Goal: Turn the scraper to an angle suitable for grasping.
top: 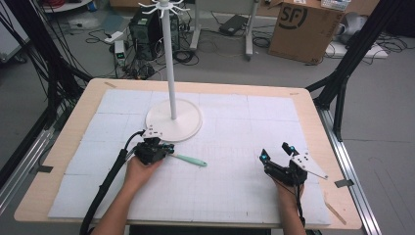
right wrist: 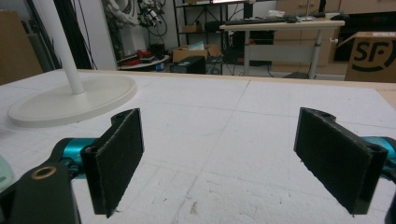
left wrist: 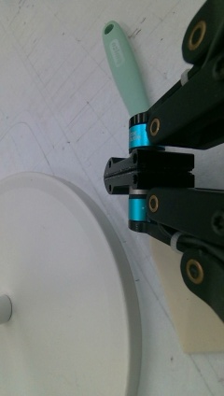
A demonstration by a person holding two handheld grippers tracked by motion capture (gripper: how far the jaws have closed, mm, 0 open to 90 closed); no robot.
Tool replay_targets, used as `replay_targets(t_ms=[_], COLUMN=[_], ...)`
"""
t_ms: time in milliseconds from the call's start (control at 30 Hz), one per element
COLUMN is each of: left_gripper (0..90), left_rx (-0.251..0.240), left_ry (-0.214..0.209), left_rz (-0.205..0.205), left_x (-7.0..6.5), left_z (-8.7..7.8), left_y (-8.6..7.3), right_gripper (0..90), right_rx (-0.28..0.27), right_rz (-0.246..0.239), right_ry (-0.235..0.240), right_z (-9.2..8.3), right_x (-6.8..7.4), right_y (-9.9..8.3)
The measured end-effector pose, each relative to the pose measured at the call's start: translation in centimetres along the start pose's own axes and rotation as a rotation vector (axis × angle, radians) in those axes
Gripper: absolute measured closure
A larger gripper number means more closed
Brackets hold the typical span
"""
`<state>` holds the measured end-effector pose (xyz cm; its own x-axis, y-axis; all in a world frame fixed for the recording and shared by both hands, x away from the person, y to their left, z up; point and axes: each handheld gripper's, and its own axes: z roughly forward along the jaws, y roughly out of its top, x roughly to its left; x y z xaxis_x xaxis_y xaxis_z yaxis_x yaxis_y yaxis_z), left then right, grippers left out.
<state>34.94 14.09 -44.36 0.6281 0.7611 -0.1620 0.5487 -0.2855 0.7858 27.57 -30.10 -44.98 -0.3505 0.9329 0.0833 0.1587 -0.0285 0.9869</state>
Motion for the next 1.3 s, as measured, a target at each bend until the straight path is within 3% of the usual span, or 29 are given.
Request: replay_targets(t_ms=[167, 1300], left_gripper=[89.8, 89.9], left_rx=[0.024, 0.055], left_ry=[0.014, 0.032], left_rz=[0.0, 0.013], left_x=[0.01, -0.22], left_z=[0.14, 0.35], left_y=[-0.04, 0.03], right_gripper=[15.2, 15.2], right_rx=[-0.001, 0.002], right_rz=[-0.002, -0.001], right_ry=[0.0, 0.006], right_z=[0.02, 0.03], right_x=[0.0, 0.04], right_y=[-0.01, -0.01])
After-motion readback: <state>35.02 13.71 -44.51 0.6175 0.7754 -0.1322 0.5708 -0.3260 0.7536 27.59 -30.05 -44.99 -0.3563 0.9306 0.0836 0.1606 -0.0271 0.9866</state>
